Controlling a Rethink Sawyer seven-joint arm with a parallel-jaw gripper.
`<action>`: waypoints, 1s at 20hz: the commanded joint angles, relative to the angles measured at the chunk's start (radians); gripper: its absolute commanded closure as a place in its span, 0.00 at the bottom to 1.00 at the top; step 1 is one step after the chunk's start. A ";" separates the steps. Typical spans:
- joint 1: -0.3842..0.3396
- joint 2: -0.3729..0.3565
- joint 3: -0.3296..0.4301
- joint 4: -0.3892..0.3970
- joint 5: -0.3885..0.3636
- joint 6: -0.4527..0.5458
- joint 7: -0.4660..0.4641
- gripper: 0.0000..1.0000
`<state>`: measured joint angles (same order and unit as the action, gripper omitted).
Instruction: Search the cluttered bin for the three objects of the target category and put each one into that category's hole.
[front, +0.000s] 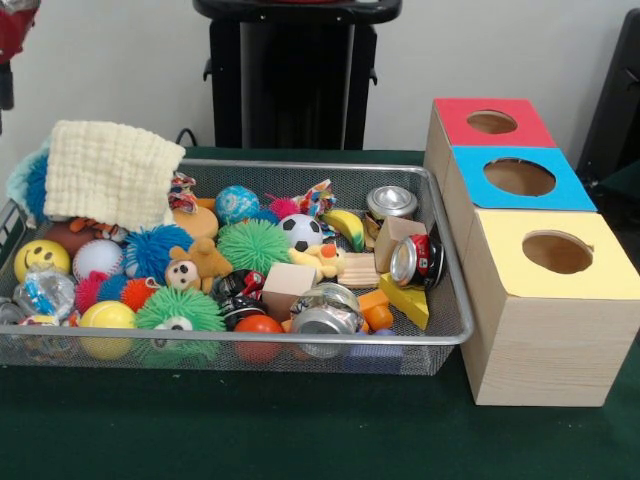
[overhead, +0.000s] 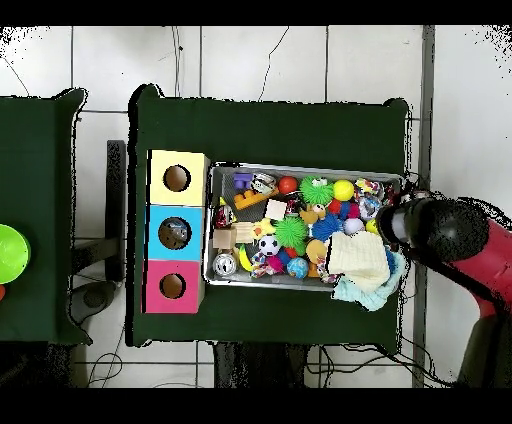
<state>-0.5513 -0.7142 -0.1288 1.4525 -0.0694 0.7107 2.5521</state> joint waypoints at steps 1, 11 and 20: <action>-0.047 -0.009 0.206 0.045 -0.121 -0.020 -0.397 0.00; -0.115 0.002 0.332 0.065 -0.132 0.002 -0.445 0.00; -0.181 0.007 0.436 0.099 -0.126 0.009 -0.481 0.00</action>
<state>-0.6822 -0.7287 0.1282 1.4561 -0.1548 0.7014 2.3965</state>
